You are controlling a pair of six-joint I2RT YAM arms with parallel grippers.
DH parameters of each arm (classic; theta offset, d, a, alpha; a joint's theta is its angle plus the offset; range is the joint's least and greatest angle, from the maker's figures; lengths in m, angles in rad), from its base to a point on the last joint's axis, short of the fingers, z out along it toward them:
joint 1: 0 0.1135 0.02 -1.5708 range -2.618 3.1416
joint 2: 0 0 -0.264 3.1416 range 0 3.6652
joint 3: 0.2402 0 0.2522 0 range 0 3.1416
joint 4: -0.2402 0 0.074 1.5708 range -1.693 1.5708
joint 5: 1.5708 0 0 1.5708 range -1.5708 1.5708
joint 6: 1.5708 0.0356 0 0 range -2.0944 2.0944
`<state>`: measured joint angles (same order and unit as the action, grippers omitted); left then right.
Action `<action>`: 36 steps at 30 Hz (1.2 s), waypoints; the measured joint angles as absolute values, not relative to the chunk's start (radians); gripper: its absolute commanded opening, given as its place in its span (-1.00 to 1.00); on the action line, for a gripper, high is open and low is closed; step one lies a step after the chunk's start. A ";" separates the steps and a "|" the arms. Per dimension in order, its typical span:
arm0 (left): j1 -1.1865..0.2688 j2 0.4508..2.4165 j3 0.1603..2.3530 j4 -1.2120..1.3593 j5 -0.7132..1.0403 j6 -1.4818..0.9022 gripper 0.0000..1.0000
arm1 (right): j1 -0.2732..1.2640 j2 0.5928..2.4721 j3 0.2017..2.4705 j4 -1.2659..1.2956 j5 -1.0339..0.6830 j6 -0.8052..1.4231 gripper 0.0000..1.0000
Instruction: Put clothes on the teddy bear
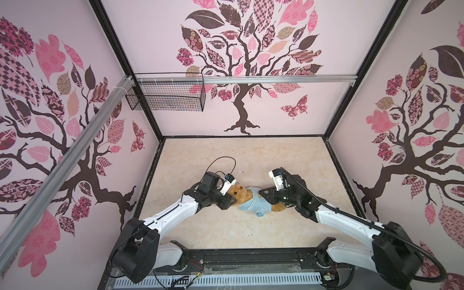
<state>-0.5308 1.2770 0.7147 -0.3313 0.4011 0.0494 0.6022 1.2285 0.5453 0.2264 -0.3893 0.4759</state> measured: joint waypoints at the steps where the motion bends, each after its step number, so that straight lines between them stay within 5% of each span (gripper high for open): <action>1: -0.532 1.261 0.715 -0.333 0.393 0.035 0.29 | 0.616 1.252 0.543 0.228 -0.390 0.487 -0.65; 4: -0.531 1.185 0.715 -0.334 0.376 -0.034 0.69 | 0.657 1.275 0.491 0.276 -0.388 0.518 -0.71; 7: -0.526 1.128 0.716 -0.345 0.373 -0.112 0.83 | 0.677 1.275 0.424 0.321 -0.393 0.542 -0.76; 15: -0.339 1.164 0.723 -0.389 0.511 -0.427 0.77 | 0.686 1.273 0.273 0.451 -0.402 0.577 -0.85; 21: -0.390 1.244 0.740 -0.402 0.612 -0.545 0.76 | 0.688 1.276 0.240 0.503 -0.402 0.584 -0.85; 32: -0.465 1.357 0.740 -0.379 0.667 -0.664 -0.14 | 0.691 1.290 0.218 0.559 -0.389 0.585 -0.85; 36: -0.466 1.385 0.739 -0.364 0.686 -0.688 -0.56 | 0.691 1.291 0.220 0.563 -0.377 0.578 -0.64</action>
<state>-0.4656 1.3849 0.7395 -0.3645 0.6861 -0.6880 0.6907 1.2915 0.2203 0.5632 -0.3767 0.5781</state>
